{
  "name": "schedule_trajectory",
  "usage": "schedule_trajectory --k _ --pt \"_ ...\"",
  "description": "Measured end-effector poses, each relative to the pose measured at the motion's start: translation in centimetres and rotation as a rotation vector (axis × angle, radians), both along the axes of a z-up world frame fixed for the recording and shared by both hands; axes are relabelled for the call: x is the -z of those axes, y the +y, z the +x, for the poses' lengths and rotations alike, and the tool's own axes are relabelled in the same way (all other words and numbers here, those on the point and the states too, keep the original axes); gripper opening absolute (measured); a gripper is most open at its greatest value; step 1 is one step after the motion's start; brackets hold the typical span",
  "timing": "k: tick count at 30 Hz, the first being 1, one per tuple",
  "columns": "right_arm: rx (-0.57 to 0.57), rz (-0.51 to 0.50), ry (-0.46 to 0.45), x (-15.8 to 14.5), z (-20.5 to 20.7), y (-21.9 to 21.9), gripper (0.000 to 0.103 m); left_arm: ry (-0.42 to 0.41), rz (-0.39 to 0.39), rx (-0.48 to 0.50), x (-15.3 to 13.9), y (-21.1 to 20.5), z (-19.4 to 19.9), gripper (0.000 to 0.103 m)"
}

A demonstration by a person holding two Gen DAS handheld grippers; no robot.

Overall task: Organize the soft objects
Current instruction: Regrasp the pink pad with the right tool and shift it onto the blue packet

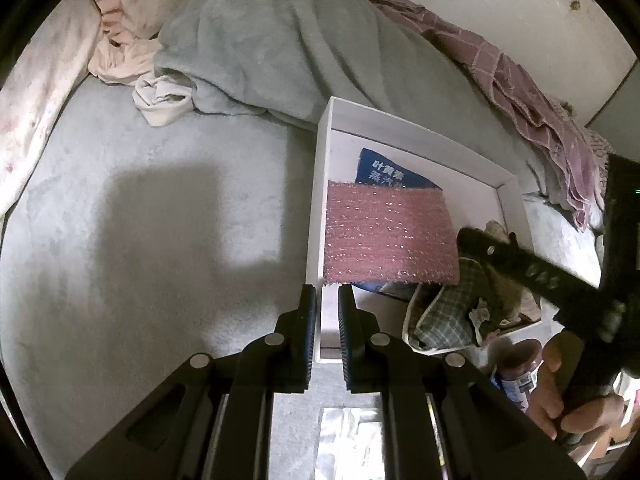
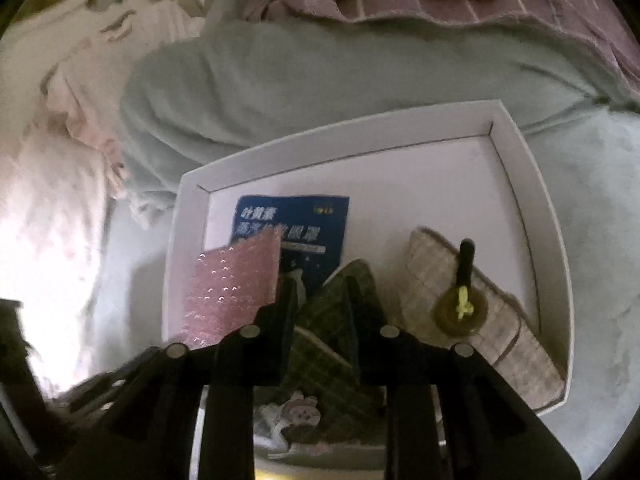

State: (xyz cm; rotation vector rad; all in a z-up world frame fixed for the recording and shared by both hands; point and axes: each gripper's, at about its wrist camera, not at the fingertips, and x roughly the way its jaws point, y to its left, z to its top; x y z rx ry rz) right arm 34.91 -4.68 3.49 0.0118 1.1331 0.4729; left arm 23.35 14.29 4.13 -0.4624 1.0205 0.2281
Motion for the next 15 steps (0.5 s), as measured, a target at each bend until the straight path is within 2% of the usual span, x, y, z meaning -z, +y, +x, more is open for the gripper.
schedule_trajectory --k 4,8,15 --pt "0.034 -0.073 -0.003 0.2 0.1 -0.7 0.025 -0.032 -0.080 0.098 -0.7 -1.4 0.0 0.010" --pt "0.066 -0.077 -0.010 -0.4 0.1 -1.9 0.025 0.021 -0.013 0.129 -0.1 -3.5 1.2 0.010" --pt "0.065 -0.080 -0.027 -1.4 0.0 -2.8 0.025 0.048 0.004 0.154 1.3 -5.1 2.9 0.010"
